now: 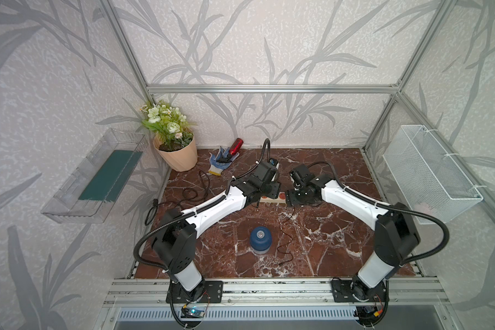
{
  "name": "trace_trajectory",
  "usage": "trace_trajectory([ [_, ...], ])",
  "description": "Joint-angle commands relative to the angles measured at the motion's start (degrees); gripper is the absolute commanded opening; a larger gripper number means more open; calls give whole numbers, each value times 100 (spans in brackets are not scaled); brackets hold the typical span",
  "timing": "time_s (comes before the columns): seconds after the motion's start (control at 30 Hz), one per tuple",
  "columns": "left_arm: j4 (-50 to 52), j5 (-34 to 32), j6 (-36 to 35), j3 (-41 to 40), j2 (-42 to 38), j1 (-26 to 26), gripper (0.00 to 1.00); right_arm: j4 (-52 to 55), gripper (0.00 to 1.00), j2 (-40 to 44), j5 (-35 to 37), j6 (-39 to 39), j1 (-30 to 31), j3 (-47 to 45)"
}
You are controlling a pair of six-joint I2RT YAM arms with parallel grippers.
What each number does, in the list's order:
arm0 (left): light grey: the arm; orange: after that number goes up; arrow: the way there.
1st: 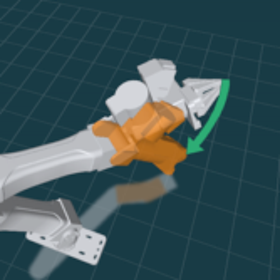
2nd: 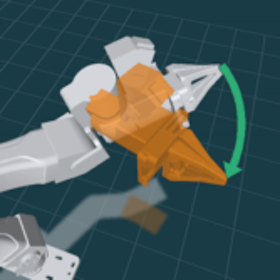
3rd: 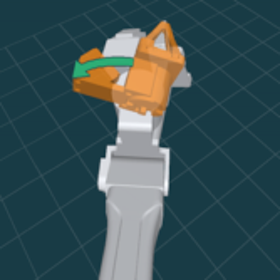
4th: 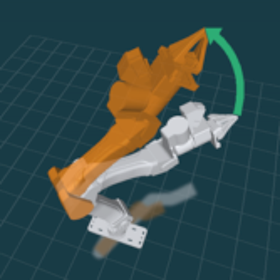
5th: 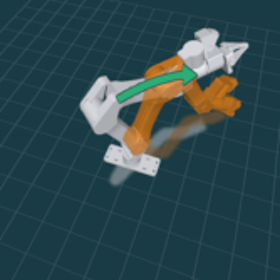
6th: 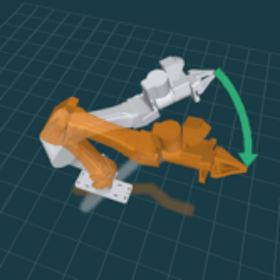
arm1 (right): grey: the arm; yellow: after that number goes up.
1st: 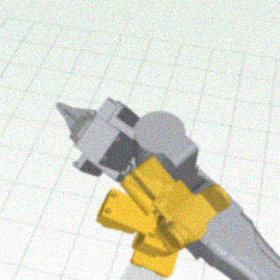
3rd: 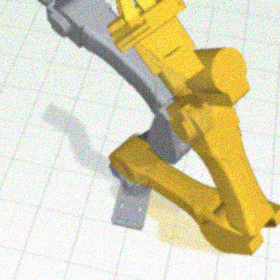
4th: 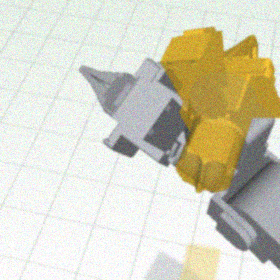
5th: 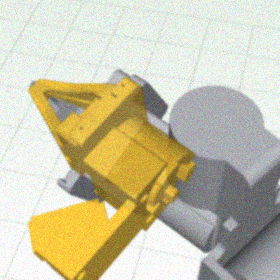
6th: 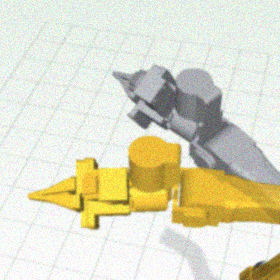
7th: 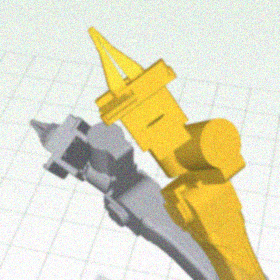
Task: Charge the cordless meat grinders
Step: Insert the plug into the socket, then pick up the charging cable from the center of the board.
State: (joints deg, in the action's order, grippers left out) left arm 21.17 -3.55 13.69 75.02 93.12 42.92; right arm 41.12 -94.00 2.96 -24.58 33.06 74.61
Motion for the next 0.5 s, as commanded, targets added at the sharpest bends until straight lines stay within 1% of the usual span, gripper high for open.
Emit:
trace_trajectory([
  [0.0, 836, -356, -119, -116, -496, 500, 63, 420, 79, 634, 300, 85, -283, -331],
  [0.07, 1118, -405, -83, -253, -767, 897, 63, 357, 79, 1125, 141, 35, -553, -643],
  [0.13, 1575, -411, 43, -214, -936, 1373, 62, 209, 79, 1587, 126, 43, -713, -995],
  [0.2, 1980, -389, 278, -190, -1022, 1791, 61, 89, 81, 2002, 283, 131, -730, -1299],
  [0.27, 2348, -323, 584, -241, -1042, 2148, 59, 83, 81, 2289, 213, 118, -789, -1522],
  [0.37, 2704, -252, 1030, -390, -938, 2582, 52, -63, 81, 2616, -174, 34, -821, -1879],
  [0.47, 2636, 71, 1685, -684, -692, 2703, 44, -328, 79, 2834, -740, -17, -820, -2266],
])
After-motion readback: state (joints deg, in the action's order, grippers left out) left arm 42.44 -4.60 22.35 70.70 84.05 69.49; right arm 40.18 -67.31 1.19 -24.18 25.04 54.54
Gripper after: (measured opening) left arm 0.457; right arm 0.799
